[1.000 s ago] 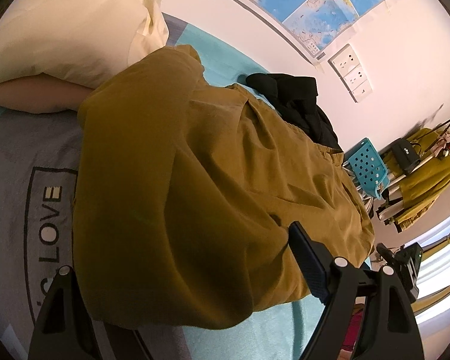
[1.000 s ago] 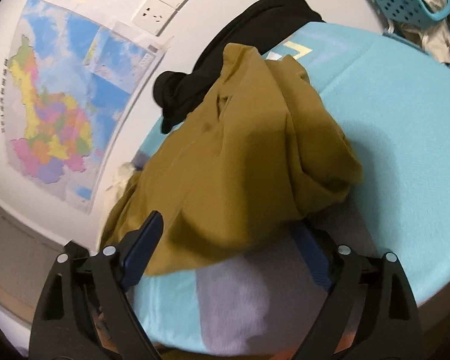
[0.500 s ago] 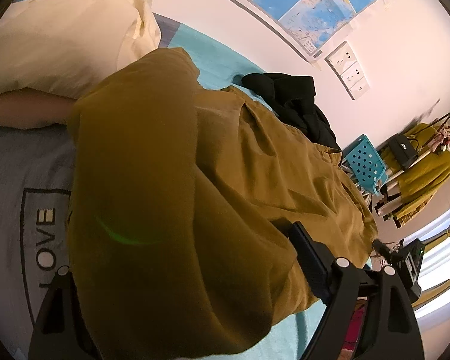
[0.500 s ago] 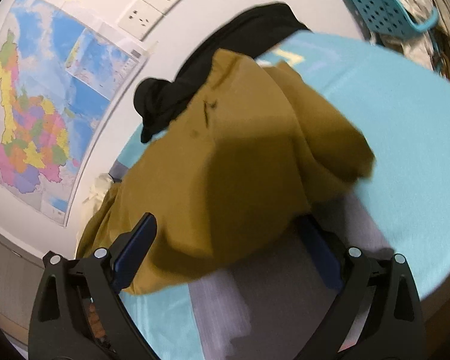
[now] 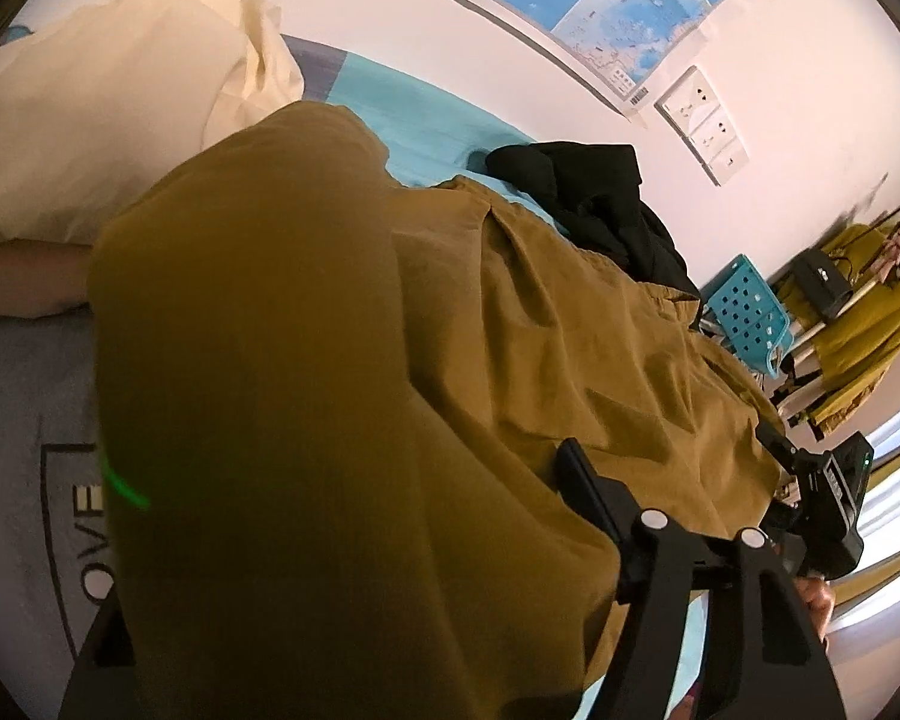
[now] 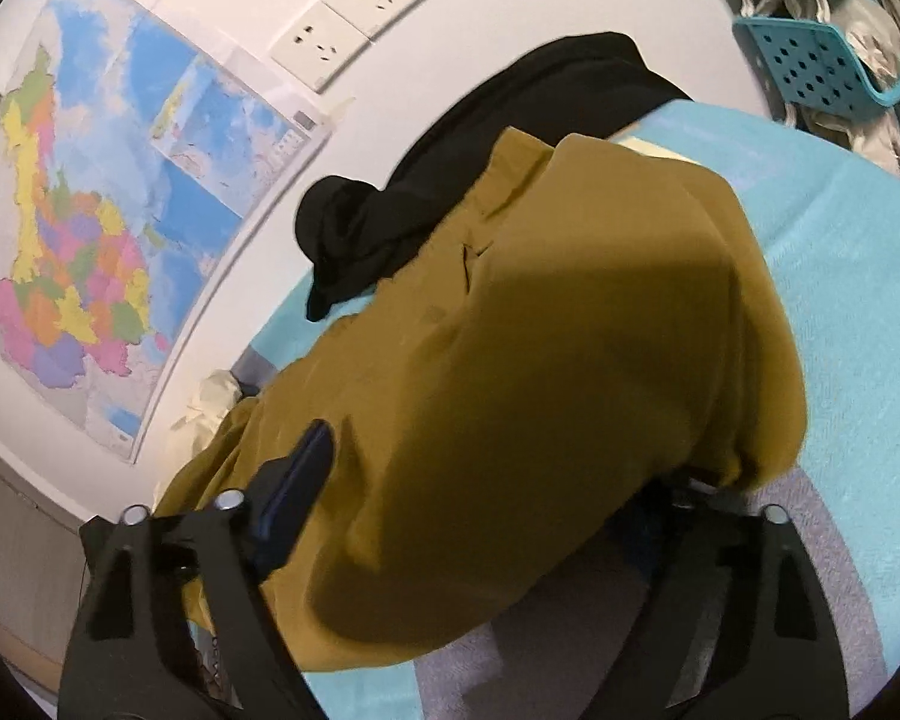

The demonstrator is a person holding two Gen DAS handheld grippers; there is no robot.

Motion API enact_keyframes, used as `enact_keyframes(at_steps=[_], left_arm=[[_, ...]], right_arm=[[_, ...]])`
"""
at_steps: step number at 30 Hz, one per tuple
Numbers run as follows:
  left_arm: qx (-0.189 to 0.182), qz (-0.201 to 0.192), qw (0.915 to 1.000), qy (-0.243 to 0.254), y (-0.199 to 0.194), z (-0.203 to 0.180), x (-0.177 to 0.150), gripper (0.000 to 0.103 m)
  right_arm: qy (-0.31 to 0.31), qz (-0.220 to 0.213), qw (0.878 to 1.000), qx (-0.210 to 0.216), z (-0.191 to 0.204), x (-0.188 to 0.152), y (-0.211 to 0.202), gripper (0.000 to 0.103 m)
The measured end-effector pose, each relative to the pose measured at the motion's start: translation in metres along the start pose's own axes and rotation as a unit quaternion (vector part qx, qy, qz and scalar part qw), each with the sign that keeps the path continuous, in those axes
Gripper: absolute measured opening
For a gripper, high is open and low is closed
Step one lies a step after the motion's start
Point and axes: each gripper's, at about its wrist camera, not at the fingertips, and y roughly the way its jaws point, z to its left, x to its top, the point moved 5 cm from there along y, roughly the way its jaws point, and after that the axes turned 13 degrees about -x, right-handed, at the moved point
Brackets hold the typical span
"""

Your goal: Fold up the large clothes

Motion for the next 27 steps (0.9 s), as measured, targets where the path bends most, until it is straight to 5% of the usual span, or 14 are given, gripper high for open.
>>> enact_keyframes(at_steps=[2, 5, 10, 14, 15, 19, 21, 23, 25, 27], left_arm=[[-0.001, 0.001, 1.0, 0.0, 0.001, 0.0, 0.0, 0.069], [0.0, 0.006, 1.0, 0.002, 0.004, -0.002, 0.002, 0.077], [0.005, 0.012, 0.9999, 0.003, 0.006, -0.003, 0.004, 0.082], [0.036, 0.01, 0.9992, 0.014, 0.004, -0.002, 0.005, 0.059], [0.038, 0.008, 0.9991, 0.016, 0.003, -0.003, 0.006, 0.056], [0.049, 0.012, 0.998, 0.038, 0.001, -0.008, 0.006, 0.053], [0.036, 0.017, 0.9989, 0.024, 0.005, -0.004, 0.008, 0.061], [0.035, 0.015, 0.9991, 0.021, 0.006, -0.001, 0.009, 0.064], [0.042, 0.016, 0.9986, 0.026, 0.007, -0.002, 0.009, 0.064], [0.055, 0.015, 0.9976, 0.039, 0.007, -0.006, 0.009, 0.06]], right_arm=[[0.01, 0.018, 1.0, 0.001, -0.003, 0.001, 0.007, 0.08], [0.007, 0.027, 1.0, 0.013, 0.007, 0.004, 0.012, 0.099], [-0.04, 0.027, 0.999, -0.018, 0.022, 0.007, 0.026, 0.098], [-0.056, 0.018, 0.998, -0.021, 0.018, 0.007, 0.02, 0.051], [-0.054, 0.019, 0.998, -0.009, 0.018, 0.008, 0.018, 0.046], [-0.056, 0.04, 0.998, 0.01, 0.017, 0.009, 0.022, 0.05], [-0.048, 0.065, 0.996, 0.044, 0.019, 0.008, 0.031, 0.08], [-0.059, 0.064, 0.996, 0.034, 0.025, 0.006, 0.037, 0.085], [-0.08, 0.057, 0.995, 0.017, 0.031, 0.004, 0.039, 0.085], [-0.094, 0.049, 0.994, -0.003, 0.031, 0.005, 0.037, 0.058]])
